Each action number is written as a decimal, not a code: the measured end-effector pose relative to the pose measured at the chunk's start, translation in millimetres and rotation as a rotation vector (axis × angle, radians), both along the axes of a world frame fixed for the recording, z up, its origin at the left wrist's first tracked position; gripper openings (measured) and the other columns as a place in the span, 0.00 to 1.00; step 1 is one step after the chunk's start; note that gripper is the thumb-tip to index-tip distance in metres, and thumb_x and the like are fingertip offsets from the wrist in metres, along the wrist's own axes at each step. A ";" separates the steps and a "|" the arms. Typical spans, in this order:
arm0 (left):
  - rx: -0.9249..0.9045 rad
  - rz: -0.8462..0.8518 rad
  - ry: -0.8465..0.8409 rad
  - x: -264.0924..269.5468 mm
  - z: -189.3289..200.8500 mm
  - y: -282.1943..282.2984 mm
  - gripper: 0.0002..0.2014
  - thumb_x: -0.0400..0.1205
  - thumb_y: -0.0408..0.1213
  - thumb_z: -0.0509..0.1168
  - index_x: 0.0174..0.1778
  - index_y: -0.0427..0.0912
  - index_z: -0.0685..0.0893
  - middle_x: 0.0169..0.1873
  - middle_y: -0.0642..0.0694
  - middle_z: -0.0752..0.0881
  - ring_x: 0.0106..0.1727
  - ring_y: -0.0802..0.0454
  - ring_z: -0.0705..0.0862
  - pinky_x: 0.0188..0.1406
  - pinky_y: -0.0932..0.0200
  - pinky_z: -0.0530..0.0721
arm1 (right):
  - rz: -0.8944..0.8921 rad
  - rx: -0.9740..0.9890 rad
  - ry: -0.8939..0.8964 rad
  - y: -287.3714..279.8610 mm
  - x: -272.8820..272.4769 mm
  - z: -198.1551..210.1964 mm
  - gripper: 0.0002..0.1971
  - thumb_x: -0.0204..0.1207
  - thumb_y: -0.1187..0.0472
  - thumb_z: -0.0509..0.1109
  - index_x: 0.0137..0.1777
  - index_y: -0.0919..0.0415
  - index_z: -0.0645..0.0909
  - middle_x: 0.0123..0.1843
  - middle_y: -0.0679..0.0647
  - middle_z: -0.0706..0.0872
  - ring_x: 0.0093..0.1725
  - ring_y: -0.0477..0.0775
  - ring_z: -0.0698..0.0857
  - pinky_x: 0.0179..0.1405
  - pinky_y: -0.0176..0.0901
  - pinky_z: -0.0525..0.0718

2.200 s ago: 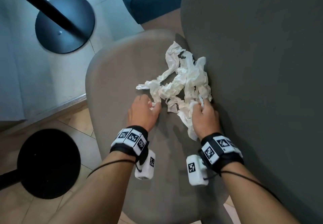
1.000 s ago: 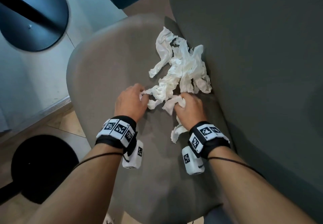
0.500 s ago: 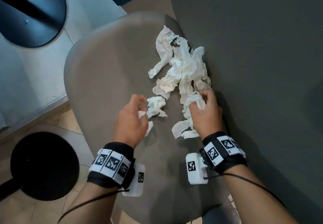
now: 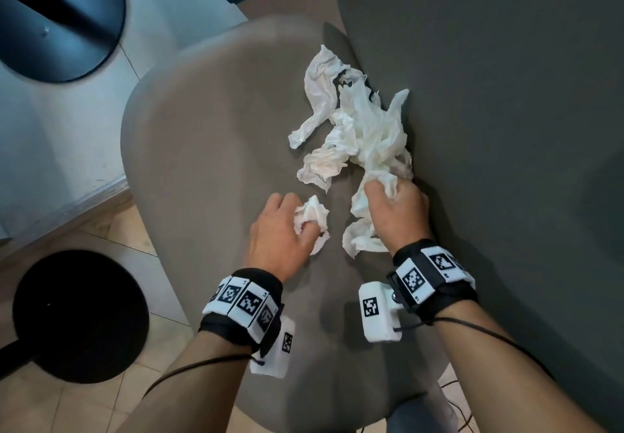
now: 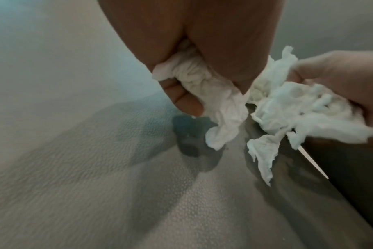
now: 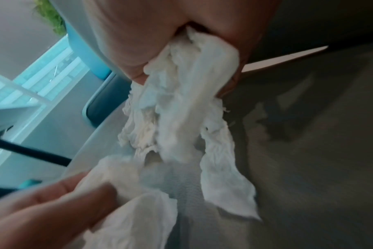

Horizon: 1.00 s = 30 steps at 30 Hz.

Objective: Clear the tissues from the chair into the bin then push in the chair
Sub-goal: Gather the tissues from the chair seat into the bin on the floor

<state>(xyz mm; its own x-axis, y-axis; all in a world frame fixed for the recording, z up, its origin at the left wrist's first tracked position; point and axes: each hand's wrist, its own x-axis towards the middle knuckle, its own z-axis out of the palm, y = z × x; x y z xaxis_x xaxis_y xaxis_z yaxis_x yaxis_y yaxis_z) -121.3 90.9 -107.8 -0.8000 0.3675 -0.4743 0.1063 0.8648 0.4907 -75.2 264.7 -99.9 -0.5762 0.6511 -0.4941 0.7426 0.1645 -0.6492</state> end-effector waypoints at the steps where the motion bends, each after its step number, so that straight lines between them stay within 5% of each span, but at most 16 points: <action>1: 0.037 0.016 0.005 1.1 2.2 -3.8 0.08 0.75 0.40 0.66 0.41 0.45 0.72 0.40 0.50 0.72 0.36 0.47 0.73 0.36 0.54 0.71 | -0.028 -0.020 -0.010 0.2 5.6 5.1 0.20 0.76 0.50 0.68 0.32 0.68 0.79 0.28 0.60 0.84 0.30 0.57 0.81 0.33 0.44 0.80; 5: 0.122 0.126 0.010 4.6 14.6 -17.2 0.06 0.73 0.31 0.62 0.39 0.45 0.70 0.36 0.49 0.77 0.35 0.44 0.75 0.34 0.54 0.71 | -0.102 -0.084 -0.047 0.4 29.5 21.1 0.26 0.76 0.36 0.67 0.33 0.60 0.83 0.27 0.48 0.87 0.29 0.45 0.85 0.30 0.37 0.81; 7: 0.180 0.190 -0.045 7.3 25.5 -19.1 0.08 0.72 0.32 0.59 0.45 0.47 0.75 0.37 0.51 0.82 0.37 0.46 0.79 0.35 0.55 0.73 | -0.150 -0.090 -0.021 0.6 38.6 25.3 0.18 0.78 0.44 0.68 0.39 0.60 0.85 0.34 0.47 0.89 0.33 0.44 0.87 0.35 0.38 0.80; 10: 0.247 0.210 -0.081 16.4 36.6 -23.6 0.20 0.68 0.32 0.53 0.51 0.52 0.81 0.36 0.59 0.84 0.38 0.58 0.81 0.36 0.64 0.77 | -0.177 -0.005 0.032 0.6 48.3 31.1 0.07 0.72 0.57 0.71 0.35 0.56 0.80 0.36 0.54 0.87 0.33 0.50 0.85 0.34 0.42 0.80; 14: 0.232 0.220 -0.087 32.0 43.8 -28.1 0.13 0.69 0.22 0.57 0.33 0.45 0.79 0.29 0.51 0.82 0.34 0.55 0.79 0.32 0.62 0.73 | -0.201 0.060 0.122 2.1 56.8 39.1 0.10 0.62 0.61 0.70 0.36 0.41 0.82 0.44 0.58 0.89 0.41 0.59 0.89 0.44 0.54 0.89; 16: 0.225 0.248 -0.085 40.5 51.6 -28.6 0.13 0.71 0.21 0.59 0.28 0.45 0.74 0.26 0.52 0.77 0.31 0.57 0.75 0.27 0.69 0.67 | -0.217 0.062 0.185 4.3 59.1 44.9 0.10 0.64 0.66 0.68 0.40 0.49 0.82 0.41 0.55 0.89 0.40 0.57 0.90 0.44 0.55 0.89; 20: 0.231 0.272 -0.057 57.2 66.6 -32.4 0.06 0.75 0.35 0.57 0.32 0.42 0.72 0.27 0.50 0.74 0.31 0.54 0.72 0.28 0.64 0.68 | -0.228 0.077 0.314 4.5 59.6 57.0 0.10 0.70 0.70 0.67 0.38 0.53 0.76 0.35 0.54 0.86 0.33 0.51 0.84 0.37 0.43 0.82; 25: 0.254 0.417 -0.077 80.3 82.3 -37.0 0.17 0.81 0.54 0.60 0.33 0.46 0.72 0.32 0.49 0.78 0.36 0.50 0.77 0.36 0.54 0.75 | -0.167 -0.093 0.330 -1.2 63.4 72.5 0.06 0.71 0.70 0.65 0.39 0.58 0.77 0.36 0.49 0.81 0.36 0.48 0.82 0.39 0.37 0.81; 27: 0.230 0.467 -0.019 89.0 87.1 -38.8 0.20 0.86 0.53 0.58 0.30 0.47 0.71 0.29 0.51 0.76 0.34 0.53 0.76 0.34 0.57 0.72 | -0.138 -0.166 0.305 -4.3 65.3 76.4 0.01 0.72 0.69 0.66 0.41 0.64 0.79 0.35 0.49 0.81 0.35 0.47 0.81 0.37 0.38 0.80; 30: 0.192 0.571 -0.019 100.9 91.6 -41.0 0.22 0.88 0.51 0.54 0.32 0.41 0.75 0.29 0.47 0.79 0.33 0.50 0.79 0.33 0.58 0.75 | -0.054 -0.219 0.302 -8.1 67.3 77.2 0.13 0.69 0.77 0.68 0.38 0.56 0.78 0.36 0.50 0.82 0.33 0.46 0.79 0.35 0.37 0.79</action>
